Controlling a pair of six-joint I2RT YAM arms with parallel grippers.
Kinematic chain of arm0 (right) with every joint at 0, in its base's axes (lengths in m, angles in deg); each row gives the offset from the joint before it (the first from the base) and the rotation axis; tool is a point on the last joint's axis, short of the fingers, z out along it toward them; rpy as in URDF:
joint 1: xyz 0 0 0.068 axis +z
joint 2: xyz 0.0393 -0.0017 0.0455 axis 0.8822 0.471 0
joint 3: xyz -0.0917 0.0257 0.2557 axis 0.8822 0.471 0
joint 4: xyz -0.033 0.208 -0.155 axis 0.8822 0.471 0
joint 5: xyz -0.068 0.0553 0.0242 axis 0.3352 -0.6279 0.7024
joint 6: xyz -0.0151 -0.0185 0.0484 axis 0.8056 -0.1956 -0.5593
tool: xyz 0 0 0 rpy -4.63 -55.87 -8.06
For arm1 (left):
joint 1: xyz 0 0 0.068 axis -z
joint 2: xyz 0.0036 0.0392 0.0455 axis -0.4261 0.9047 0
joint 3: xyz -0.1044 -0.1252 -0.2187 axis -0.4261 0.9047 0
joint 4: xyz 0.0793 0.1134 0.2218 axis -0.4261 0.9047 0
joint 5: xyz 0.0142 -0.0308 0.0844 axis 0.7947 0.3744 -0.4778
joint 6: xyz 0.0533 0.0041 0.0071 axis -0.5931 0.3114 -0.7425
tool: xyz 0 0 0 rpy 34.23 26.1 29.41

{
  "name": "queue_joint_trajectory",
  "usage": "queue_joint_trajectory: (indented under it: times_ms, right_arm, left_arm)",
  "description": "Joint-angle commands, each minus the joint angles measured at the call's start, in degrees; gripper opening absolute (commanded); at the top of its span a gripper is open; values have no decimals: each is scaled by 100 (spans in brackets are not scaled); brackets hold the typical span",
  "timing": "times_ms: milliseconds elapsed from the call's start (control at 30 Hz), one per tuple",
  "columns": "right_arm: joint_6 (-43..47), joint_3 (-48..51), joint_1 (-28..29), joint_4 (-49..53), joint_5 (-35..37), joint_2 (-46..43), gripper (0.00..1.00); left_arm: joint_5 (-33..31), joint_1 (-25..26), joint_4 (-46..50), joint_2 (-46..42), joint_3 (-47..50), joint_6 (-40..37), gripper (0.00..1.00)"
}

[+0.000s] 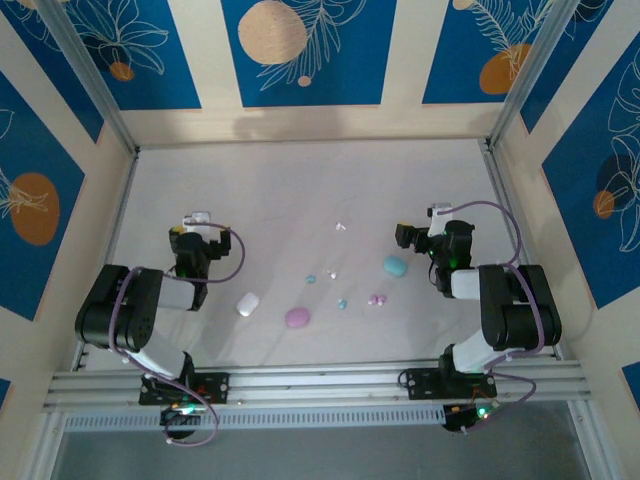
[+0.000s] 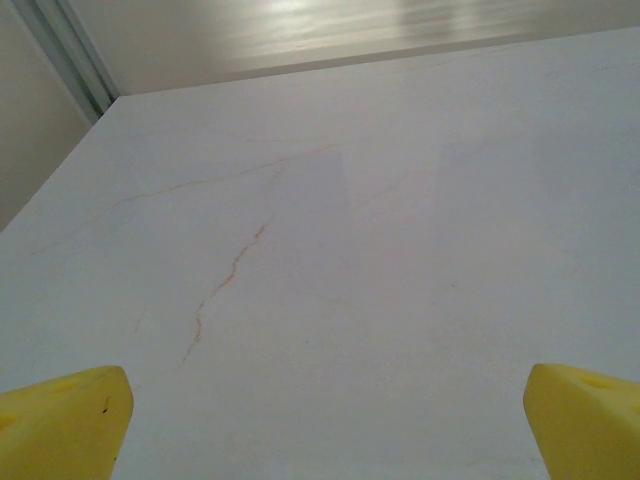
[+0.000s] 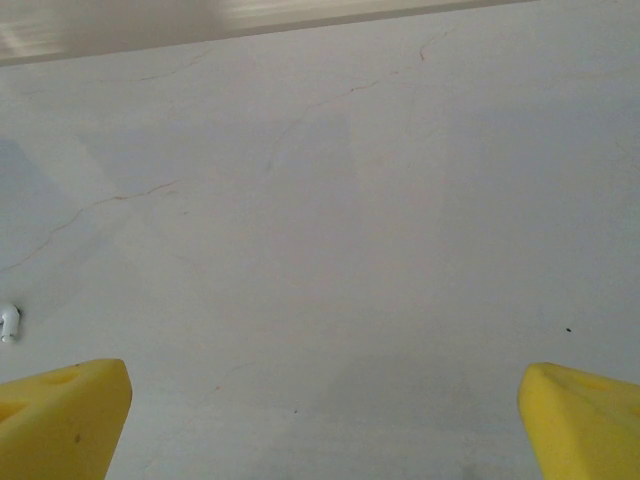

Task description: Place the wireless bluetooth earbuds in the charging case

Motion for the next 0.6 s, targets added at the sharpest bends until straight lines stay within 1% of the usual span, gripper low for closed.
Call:
queue_joint_trajectory:
  times_ms: [0,200,233,300,367,433,467,500,567]
  right_arm:
    - [82,-110,27,-18,-13,-10,99]
    - [116,-99,38,6,-105,-56,100]
    - [132,-146,58,135,-82,-119,99]
    - [173,-351,80,644,-147,-286,98]
    - [96,-824,66,1747,-224,-501,97]
    - [-116,-1357,12,2800,-508,-610,97]
    - [-174,-1540,3,3098,-757,-636,96]
    - [-195,-1795,-7,3522,-1157,-622,94]
    - [-192,-2338,39,4208,-1943,-461,90]
  left_arm:
    - [180,-71,-248,-56,102,7,100]
    - [224,-69,-1227,-24,588,2,100]
    - [247,-66,-1391,-22,667,-4,100]
    - [241,-72,-1580,-50,781,-4,100]
    - [188,-68,-1441,-164,760,2,100]
    - [211,-72,-836,-611,699,-4,100]
    - [204,-68,-440,-900,648,4,100]
    - [142,-74,129,-1238,528,87,100]
    - [46,-68,1563,-1818,176,412,100]
